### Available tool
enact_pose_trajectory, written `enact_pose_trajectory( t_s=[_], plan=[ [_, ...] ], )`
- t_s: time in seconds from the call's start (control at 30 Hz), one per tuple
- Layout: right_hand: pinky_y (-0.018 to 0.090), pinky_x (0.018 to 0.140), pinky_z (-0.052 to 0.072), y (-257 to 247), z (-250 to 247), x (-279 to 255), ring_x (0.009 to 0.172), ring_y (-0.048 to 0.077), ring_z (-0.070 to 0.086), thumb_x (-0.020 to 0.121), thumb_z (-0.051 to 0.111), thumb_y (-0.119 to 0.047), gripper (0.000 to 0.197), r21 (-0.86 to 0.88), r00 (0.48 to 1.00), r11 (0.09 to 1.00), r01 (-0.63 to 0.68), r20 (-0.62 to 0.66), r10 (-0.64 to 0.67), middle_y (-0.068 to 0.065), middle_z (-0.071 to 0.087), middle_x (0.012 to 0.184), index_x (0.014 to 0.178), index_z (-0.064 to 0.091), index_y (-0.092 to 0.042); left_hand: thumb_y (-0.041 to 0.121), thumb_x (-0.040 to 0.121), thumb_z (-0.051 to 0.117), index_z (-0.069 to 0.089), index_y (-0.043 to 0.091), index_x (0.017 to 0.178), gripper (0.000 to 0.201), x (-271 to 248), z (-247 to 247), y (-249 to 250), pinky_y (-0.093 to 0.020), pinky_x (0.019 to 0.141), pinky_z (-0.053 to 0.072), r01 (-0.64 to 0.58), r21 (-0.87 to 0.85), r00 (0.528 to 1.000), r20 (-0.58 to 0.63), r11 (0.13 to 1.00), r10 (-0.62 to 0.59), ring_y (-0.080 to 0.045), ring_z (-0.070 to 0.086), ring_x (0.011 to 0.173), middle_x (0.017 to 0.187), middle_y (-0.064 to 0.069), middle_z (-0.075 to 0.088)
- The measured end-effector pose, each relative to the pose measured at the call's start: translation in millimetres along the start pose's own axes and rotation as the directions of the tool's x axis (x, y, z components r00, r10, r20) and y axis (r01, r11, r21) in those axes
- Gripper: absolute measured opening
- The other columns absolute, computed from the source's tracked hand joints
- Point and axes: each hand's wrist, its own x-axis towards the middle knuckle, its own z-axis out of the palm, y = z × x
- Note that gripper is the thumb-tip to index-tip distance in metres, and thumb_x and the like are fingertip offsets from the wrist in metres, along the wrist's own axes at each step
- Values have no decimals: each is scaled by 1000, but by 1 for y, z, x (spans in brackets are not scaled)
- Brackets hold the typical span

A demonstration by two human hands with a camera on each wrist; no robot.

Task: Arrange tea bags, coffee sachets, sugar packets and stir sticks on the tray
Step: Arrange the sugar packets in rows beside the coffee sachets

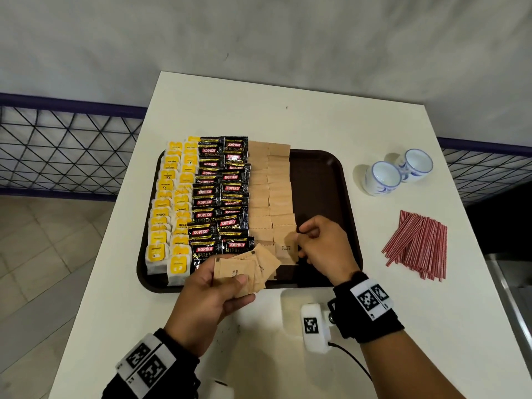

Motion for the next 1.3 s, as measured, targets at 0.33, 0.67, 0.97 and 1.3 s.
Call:
enact_pose_trajectory(
  t_s=[0.33,0.67,0.97,1.3],
  plan=[
    [21,45,43,-13,-2,-45,59,14,66,85,73,0,12,406,894,900,-160,446,-43,10,71,77,95,66,-2,-6,93,59,63,10,118,29,-3,19,3,-39,80,63,-30,-70,999,9,997,31,-30,74,103,112,-12,76],
    [22,48,45,-2,-15,-36,61,17,64,91,61,8,16,499,938,852,-159,344,-27,13,73,82,102,68,-2,-9,93,55,65,11,112,29,-3,4,1,-41,76,64,-28,-156,998,-53,987,20,-31,75,98,107,-13,77],
    [23,49,46,11,-44,-10,61,18,62,86,66,8,18,263,982,964,-41,187,-9,12,68,78,99,67,-5,-14,93,49,65,6,112,32,-7,-5,3,-45,81,63,10,-173,998,-63,985,-21,-33,76,95,104,-14,77],
    [26,55,48,8,-18,-7,62,15,66,84,73,-3,13,-32,970,999,-22,240,30,12,73,74,85,67,-14,-14,93,50,66,7,110,32,-9,-3,3,-45,82,62,24,-139,997,-64,990,-33,-32,76,93,103,-14,77]
  ],
)
